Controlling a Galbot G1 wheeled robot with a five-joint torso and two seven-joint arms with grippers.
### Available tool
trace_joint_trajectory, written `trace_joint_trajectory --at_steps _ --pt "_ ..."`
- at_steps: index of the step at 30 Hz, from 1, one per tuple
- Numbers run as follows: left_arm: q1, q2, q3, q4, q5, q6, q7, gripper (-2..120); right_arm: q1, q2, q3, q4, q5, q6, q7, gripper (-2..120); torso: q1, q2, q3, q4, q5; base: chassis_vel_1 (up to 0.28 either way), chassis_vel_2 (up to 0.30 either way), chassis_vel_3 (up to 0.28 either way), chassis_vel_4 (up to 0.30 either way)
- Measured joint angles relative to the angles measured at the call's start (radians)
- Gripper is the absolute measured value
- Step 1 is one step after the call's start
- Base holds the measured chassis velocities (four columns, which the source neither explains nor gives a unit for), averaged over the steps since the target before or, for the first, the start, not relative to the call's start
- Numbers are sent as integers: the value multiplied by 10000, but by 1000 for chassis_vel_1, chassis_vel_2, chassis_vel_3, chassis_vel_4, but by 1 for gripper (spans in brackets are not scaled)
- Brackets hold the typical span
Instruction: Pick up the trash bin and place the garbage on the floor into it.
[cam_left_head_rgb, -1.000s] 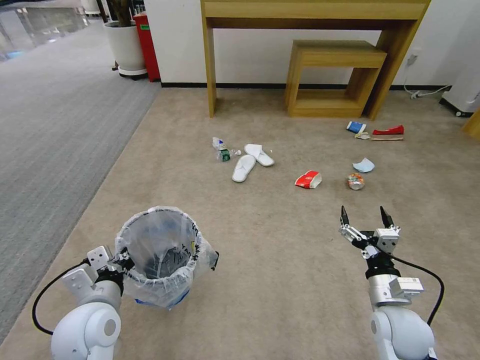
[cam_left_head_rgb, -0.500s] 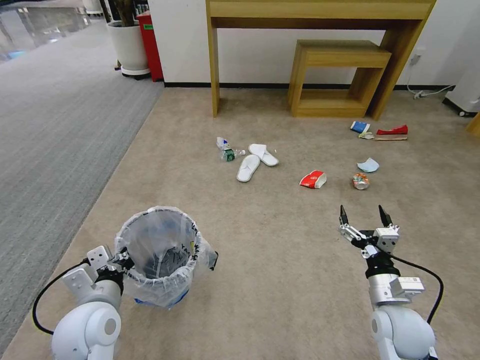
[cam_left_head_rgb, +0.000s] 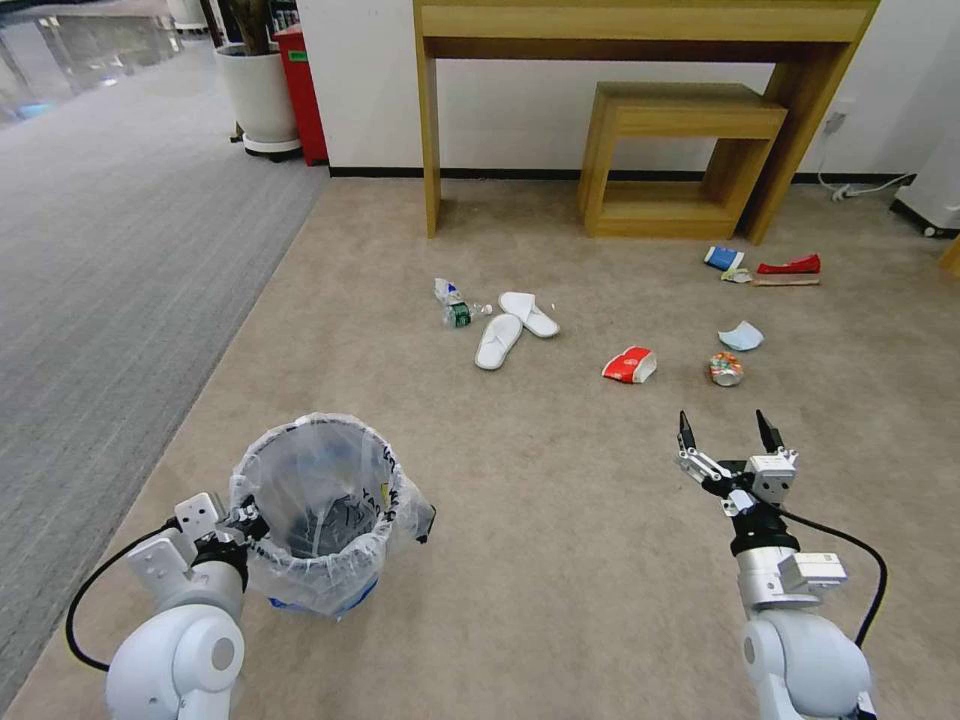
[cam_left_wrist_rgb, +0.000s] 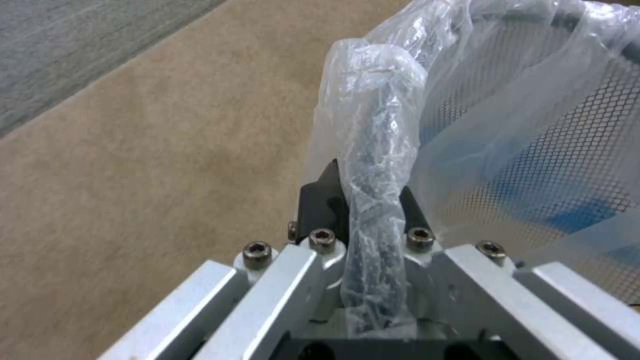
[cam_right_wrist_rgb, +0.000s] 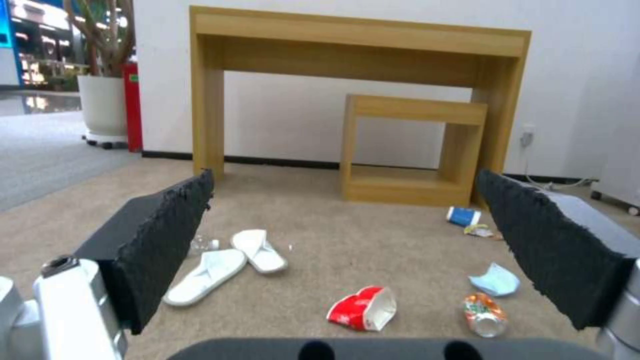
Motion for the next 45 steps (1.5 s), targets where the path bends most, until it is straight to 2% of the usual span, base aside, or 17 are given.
trace_joint_trajectory --at_steps 24,45 --pt "-16 -33 20 53 89 -42 35 2 4 -7 -31 24 32 1 0 100 -1 0 -1 0 2 -119 116 121 -119" --pt "-54 -36 21 117 80 -87 9 2 5 33 -65 13 50 -27 33 100 -1 0 -1 0 2 -81 86 75 -85"
